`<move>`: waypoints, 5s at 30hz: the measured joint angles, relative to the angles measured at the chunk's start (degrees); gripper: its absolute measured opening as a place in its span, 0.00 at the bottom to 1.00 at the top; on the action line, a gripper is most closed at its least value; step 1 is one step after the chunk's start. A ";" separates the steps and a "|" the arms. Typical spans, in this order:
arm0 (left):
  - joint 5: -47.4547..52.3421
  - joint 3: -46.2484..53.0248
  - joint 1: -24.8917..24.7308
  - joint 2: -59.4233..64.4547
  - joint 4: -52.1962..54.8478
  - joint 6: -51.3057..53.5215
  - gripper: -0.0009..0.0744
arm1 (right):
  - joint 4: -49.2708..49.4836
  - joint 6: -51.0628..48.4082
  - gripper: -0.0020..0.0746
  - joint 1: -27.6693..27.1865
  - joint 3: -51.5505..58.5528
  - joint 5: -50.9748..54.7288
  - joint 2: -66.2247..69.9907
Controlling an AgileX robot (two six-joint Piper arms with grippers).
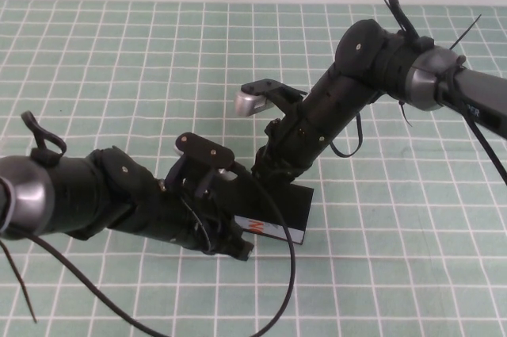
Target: Return glasses to glasses case
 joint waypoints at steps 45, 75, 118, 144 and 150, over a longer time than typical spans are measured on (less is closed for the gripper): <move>28.40 7.91 0.00 -80.77 66.02 -66.71 0.01 | -38.46 34.30 0.01 -0.63 60.43 -40.32 -98.81; 18.72 10.75 0.00 -79.75 66.14 -67.95 0.01 | -35.76 34.44 0.01 -0.63 82.87 -37.47 -115.95; -11.68 50.76 16.64 -100.38 65.45 -67.96 0.01 | -35.62 34.44 0.01 -0.63 82.87 -37.34 -115.95; 1.68 51.33 17.37 -101.08 62.96 -68.08 0.01 | -35.62 34.44 0.01 -0.63 82.87 -37.34 -115.95; 1.68 51.33 17.37 -101.08 63.08 -68.08 0.01 | -35.62 34.44 0.01 -0.63 82.87 -37.34 -115.95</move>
